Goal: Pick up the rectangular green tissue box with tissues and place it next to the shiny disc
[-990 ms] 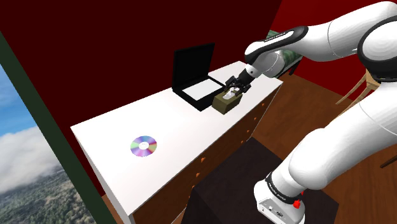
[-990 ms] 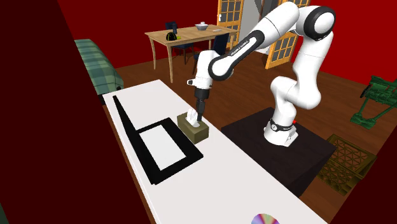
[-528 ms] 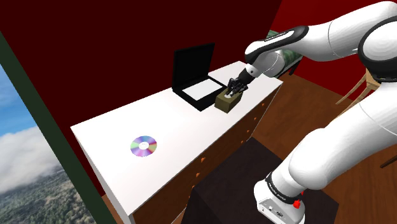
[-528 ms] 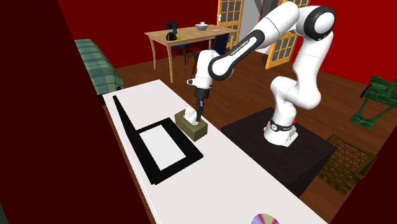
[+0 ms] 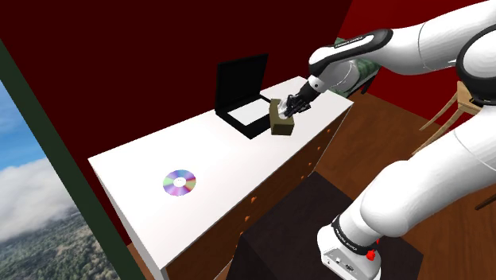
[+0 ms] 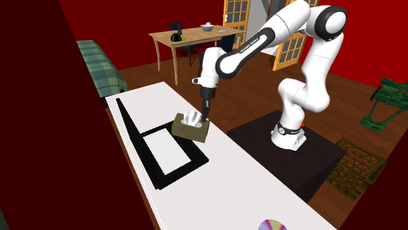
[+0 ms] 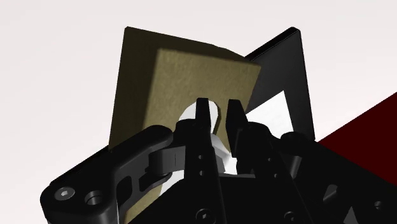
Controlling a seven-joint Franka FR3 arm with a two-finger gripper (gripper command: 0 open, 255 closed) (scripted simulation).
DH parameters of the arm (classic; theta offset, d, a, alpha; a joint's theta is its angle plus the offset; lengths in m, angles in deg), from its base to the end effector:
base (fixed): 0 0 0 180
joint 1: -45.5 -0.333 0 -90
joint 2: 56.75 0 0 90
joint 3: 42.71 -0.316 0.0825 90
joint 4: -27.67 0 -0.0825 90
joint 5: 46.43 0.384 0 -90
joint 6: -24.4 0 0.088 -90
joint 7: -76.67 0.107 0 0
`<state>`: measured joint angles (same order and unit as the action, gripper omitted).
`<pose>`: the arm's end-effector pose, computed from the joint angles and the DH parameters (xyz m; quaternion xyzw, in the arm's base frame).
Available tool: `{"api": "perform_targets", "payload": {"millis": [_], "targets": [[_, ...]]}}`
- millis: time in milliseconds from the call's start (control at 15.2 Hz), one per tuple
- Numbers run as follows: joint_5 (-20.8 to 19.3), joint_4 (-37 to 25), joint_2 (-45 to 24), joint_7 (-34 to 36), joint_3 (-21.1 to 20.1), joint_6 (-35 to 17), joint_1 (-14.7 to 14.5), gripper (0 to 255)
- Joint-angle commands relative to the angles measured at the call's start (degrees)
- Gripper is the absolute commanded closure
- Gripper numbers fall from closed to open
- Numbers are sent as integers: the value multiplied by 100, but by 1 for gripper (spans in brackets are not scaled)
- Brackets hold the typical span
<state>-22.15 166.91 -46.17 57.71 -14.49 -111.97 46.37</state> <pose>0.4191 -0.2292 0.3797 -0.9526 0.2276 -0.1238 0.1593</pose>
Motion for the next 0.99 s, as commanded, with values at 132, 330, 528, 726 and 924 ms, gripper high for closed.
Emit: {"api": "perform_targets", "payload": {"millis": [132, 330, 528, 726, 924], "targets": [[-243, -145, 199, 243, -51, 281, 69, 255], [-388, -257, 329, 407, -93, 484, 110, 255], [-511, -382, 446, 556, -134, 691, 147, 255], [-617, -520, 548, 691, -173, 900, 177, 255], [-706, -668, 637, 815, -209, 1112, 203, 255]]}}
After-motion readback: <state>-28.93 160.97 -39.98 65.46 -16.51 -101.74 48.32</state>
